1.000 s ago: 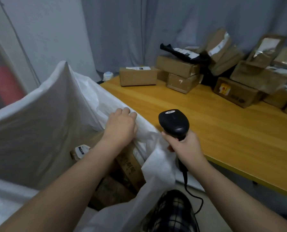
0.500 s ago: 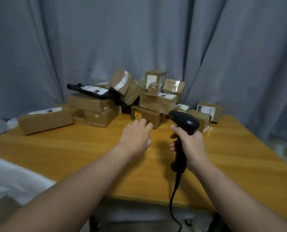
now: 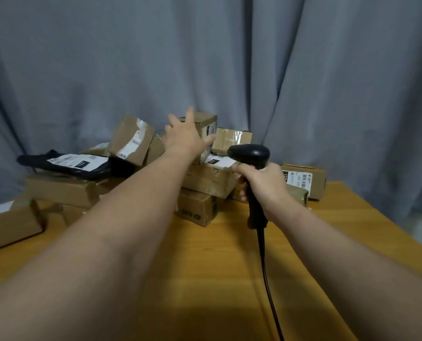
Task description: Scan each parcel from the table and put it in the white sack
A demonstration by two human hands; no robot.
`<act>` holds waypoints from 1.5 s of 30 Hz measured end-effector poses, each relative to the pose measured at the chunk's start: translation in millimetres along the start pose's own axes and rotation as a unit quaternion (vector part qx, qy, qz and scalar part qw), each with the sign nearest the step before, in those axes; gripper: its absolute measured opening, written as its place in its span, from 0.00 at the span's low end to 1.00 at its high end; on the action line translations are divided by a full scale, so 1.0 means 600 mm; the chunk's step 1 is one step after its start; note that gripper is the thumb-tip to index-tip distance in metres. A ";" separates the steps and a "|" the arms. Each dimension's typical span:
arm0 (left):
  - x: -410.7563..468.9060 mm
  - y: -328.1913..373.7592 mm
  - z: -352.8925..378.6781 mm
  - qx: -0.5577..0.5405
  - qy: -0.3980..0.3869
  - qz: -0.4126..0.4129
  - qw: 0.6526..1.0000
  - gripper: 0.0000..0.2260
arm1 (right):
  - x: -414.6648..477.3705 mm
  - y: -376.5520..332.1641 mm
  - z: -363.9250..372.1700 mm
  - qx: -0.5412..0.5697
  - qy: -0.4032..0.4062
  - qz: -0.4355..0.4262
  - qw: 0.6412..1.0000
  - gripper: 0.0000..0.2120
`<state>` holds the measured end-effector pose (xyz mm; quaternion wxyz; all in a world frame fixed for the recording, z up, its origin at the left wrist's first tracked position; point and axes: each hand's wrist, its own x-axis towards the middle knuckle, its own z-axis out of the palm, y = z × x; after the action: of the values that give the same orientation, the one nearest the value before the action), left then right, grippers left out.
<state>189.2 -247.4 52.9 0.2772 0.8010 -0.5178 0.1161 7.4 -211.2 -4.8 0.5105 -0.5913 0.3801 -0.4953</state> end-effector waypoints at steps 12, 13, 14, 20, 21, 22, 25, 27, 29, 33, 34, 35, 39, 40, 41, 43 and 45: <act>-0.165 -0.108 -0.047 -0.329 0.133 -0.040 0.934 0.26 | -0.073 -0.004 0.002 0.036 -0.013 0.002 0.999 0.06; -0.200 -0.119 -0.056 -0.352 0.141 -0.052 0.924 0.26 | -0.089 -0.012 0.005 0.045 -0.021 0.001 0.999 0.06; -0.234 -0.132 -0.062 -0.373 0.141 -0.068 0.915 0.26 | -0.107 -0.020 0.008 0.057 -0.031 0.001 0.998 0.05; -0.424 -0.201 -0.068 -0.553 -0.034 -0.147 0.820 0.41 | -0.237 -0.043 0.034 0.186 -0.025 0.058 0.981 0.03; -0.452 -0.202 -0.070 -0.566 -0.059 -0.151 0.808 0.44 | -0.257 -0.042 0.037 0.206 -0.029 0.079 0.975 0.04; -0.480 -0.202 -0.072 -0.573 -0.083 -0.156 0.800 0.45 | -0.277 -0.039 0.040 0.224 -0.035 0.098 0.969 0.05; -0.537 -0.202 -0.081 -0.467 -0.177 -0.120 0.858 0.51 | -0.327 -0.016 0.039 0.265 -0.033 0.131 0.955 0.06; -0.556 -0.203 -0.085 -0.339 -0.235 -0.080 0.907 0.56 | -0.358 0.006 0.035 0.277 -0.024 0.130 0.952 0.09; -0.561 -0.198 -0.095 -0.304 -0.242 -0.071 0.919 0.56 | -0.384 0.023 0.034 0.284 -0.024 0.125 0.950 0.11; -0.551 -0.171 -0.113 -0.396 -0.176 -0.071 0.898 0.41 | -0.419 0.038 0.038 0.253 -0.034 0.098 0.962 0.10; -0.550 -0.169 -0.115 -0.405 -0.163 -0.077 0.896 0.40 | -0.425 0.039 0.036 0.216 -0.027 0.075 0.973 0.10; -0.549 -0.169 -0.115 -0.413 -0.153 -0.085 0.894 0.38 | -0.429 0.042 0.033 0.165 -0.016 0.045 0.985 0.10; -0.554 -0.192 -0.104 -0.426 -0.139 -0.139 0.883 0.28 | -0.446 0.051 0.013 0.039 -0.020 0.001 0.999 0.04; -0.554 -0.198 -0.101 -0.429 -0.136 -0.149 0.880 0.28 | -0.451 0.052 0.010 0.021 -0.031 -0.002 0.999 0.07; -0.555 -0.204 -0.098 -0.433 -0.134 -0.160 0.877 0.27 | -0.455 0.054 0.008 0.000 -0.045 -0.008 0.999 0.09; -0.556 -0.209 -0.093 -0.442 -0.133 -0.179 0.869 0.27 | -0.463 0.050 0.008 -0.032 -0.063 -0.026 0.997 0.11; -0.558 -0.208 -0.092 -0.438 -0.135 -0.182 0.870 0.28 | -0.469 0.046 0.010 -0.045 -0.068 -0.033 0.996 0.10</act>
<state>160.0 78.6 -100.6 0.5429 0.6855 -0.3928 -0.2846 -47.1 53.4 -87.5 0.4910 -0.6587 0.3464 -0.4527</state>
